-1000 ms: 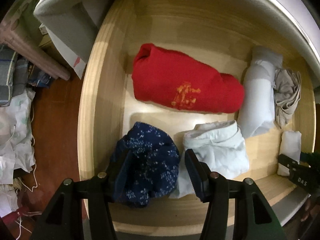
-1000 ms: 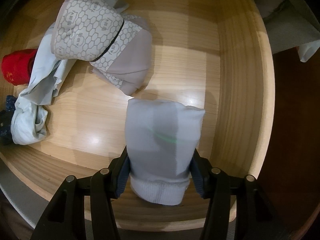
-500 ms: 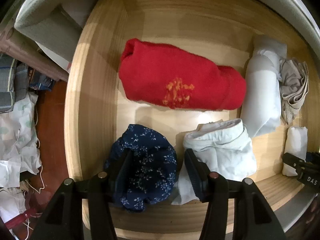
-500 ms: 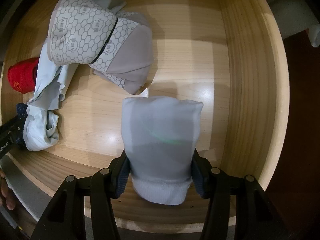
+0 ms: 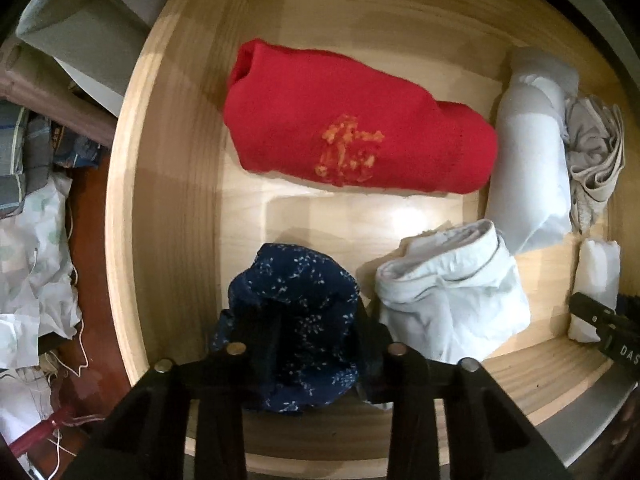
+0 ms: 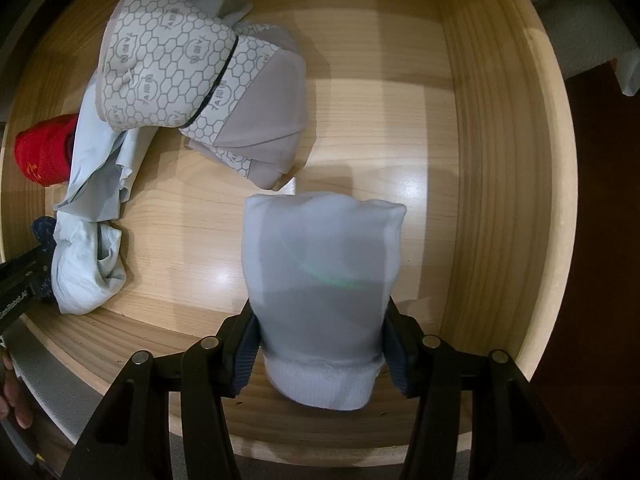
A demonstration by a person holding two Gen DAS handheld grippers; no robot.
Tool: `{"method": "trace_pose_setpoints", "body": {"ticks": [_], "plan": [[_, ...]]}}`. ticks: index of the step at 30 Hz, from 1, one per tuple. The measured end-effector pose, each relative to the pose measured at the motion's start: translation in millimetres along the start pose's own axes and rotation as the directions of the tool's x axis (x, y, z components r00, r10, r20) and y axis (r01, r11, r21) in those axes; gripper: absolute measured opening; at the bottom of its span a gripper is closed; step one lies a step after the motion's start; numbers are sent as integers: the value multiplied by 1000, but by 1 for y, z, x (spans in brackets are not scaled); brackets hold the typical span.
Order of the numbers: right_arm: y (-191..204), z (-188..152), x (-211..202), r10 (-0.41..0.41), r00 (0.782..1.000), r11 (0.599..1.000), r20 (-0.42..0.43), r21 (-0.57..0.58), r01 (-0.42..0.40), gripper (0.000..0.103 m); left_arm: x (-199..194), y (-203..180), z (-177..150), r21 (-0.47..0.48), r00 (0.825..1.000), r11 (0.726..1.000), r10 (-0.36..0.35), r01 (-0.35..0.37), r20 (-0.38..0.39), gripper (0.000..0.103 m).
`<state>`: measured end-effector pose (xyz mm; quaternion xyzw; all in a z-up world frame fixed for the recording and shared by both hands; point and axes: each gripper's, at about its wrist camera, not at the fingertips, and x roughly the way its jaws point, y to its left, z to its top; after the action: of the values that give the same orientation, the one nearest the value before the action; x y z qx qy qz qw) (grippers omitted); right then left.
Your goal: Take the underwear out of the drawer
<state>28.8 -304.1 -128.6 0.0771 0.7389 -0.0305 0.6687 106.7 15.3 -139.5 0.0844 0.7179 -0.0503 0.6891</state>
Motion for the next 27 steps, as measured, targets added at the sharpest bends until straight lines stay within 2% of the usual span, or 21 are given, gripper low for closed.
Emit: {"method": "trace_pose_setpoints", "body": {"ticks": [4,7,27], "plan": [[1,-1,1,-1,1000,1000,1,2,1,51,-3,-1,1,3,1000,1000,-2,2,22,18],[2,-1,0,-6,1000,1000,3,1,6,51,-8,0,-4,1,999,1000,-26,26,35,15],[19,-6,1,-46,999,999,14,-20,46,51,-66,-3,-20,38,987,996,-80,75,141,15]]}}
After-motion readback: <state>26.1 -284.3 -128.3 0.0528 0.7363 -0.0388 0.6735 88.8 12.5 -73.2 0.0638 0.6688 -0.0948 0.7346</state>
